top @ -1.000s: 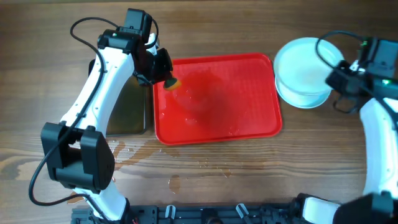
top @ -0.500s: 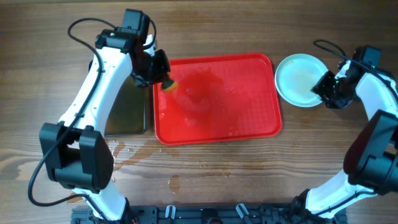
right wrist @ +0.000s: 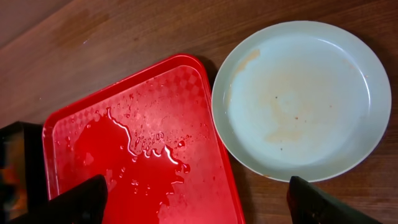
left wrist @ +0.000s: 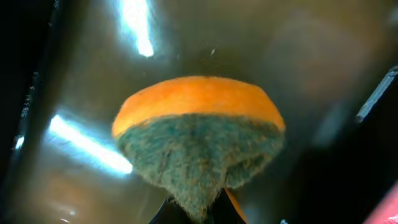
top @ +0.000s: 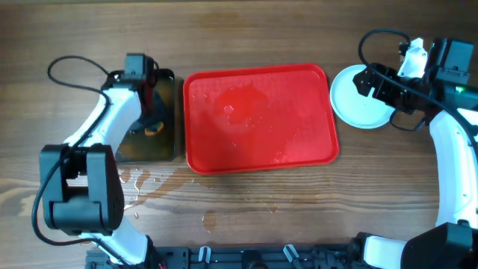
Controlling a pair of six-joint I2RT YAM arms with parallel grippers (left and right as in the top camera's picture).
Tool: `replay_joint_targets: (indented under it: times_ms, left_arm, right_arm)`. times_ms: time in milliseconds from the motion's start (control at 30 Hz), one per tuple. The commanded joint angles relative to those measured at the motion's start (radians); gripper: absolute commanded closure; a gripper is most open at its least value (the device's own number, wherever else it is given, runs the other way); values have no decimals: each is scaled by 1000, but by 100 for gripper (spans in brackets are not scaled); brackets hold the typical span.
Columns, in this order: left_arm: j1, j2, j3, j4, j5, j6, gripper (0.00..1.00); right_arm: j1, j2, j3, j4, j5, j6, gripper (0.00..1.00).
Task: Clean dirty plates on tray and stack at the side
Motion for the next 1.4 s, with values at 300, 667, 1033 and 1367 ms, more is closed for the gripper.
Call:
replay_joint_targets:
  times_ms: [300,667,1033,1367]
  left_arm:
    - [5,-111,167,-213,-15,-6,0]
    - [5,-345,349,-359,81,-5,0]
    - [5,-345,349,-359,81,-5,0]
    - [5,-345,349,-359,81,-5,0]
  right_arm:
    - [2,-81,32,-68,2,-20,0]
    - [0,-663,45,-238,59,-19,0]
    - [35,-732,-12,-106,102,-21,0]
    - [245,-1231,-1005,764,212,-10,0]
